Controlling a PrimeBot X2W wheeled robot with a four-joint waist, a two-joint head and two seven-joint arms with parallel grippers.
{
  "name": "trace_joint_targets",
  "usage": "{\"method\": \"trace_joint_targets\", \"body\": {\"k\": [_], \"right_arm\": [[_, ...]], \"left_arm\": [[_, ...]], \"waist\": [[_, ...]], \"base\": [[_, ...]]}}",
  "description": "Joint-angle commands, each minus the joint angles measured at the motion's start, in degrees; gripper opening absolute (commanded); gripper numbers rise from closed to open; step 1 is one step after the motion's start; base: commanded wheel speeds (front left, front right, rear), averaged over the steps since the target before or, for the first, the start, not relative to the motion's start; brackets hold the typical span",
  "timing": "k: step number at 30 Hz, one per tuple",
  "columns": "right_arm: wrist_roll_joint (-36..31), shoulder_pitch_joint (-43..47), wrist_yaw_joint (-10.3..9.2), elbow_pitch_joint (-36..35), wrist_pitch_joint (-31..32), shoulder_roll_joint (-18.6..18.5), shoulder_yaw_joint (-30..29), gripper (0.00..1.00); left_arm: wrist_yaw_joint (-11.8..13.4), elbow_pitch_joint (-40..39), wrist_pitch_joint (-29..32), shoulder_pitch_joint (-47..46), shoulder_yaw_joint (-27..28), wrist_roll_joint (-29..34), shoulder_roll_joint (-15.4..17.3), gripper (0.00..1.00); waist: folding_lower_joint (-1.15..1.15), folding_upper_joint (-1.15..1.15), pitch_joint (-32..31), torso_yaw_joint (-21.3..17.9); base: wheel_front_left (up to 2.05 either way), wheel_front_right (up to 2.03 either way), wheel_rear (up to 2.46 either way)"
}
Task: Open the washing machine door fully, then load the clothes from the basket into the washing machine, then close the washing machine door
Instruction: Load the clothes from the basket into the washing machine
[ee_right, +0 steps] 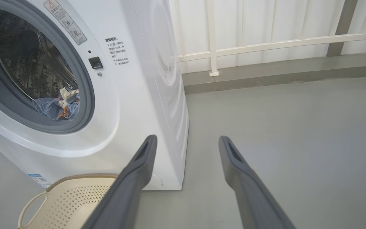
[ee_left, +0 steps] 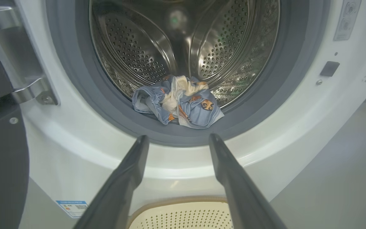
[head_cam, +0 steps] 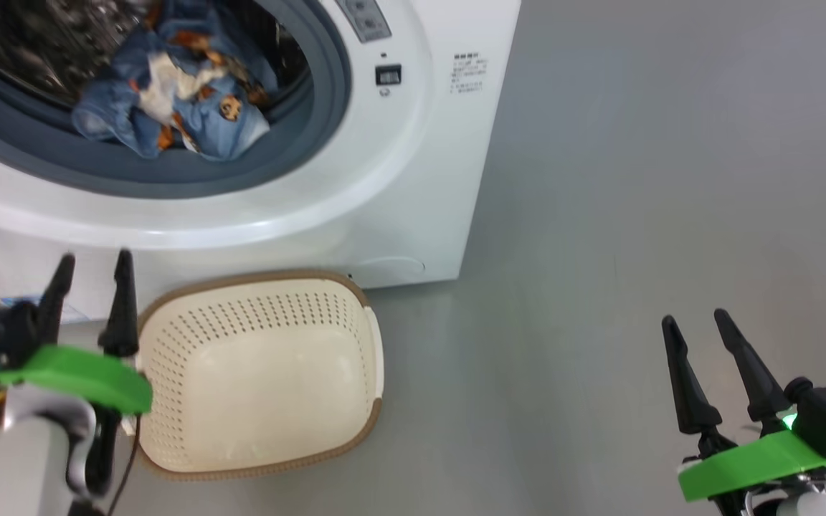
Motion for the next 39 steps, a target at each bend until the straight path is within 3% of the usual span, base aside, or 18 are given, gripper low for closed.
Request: {"method": "trace_joint_targets", "body": {"k": [1, 20, 39], "right_arm": [[0.7, 1.1, 0.08, -1.1, -0.3, -1.1, 1.1, 1.00], [1.6, 7.4, 0.08, -1.3, -0.3, -2.5, -1.0, 1.00], [1.4, 6.8, 0.08, -1.4, -0.3, -2.2, -1.7, 1.00]], "left_arm": [[-0.1, -2.3, -0.4, 2.1, 2.6, 0.8, 1.6, 1.00], [-0.1, -12.7, -0.4, 19.0, 9.6, 5.0, -1.5, 1.00], [-0.1, -16.8, -0.4, 21.2, 11.7, 6.1, -2.2, 1.00]], "waist": [[0.00, 0.00, -3.1, 1.2], [0.00, 0.00, -8.6, 2.8], [0.00, 0.00, -7.8, 3.1]], "base": [[0.00, 0.00, 0.00], [0.00, 0.00, 0.00], [0.00, 0.00, 0.00]]}}
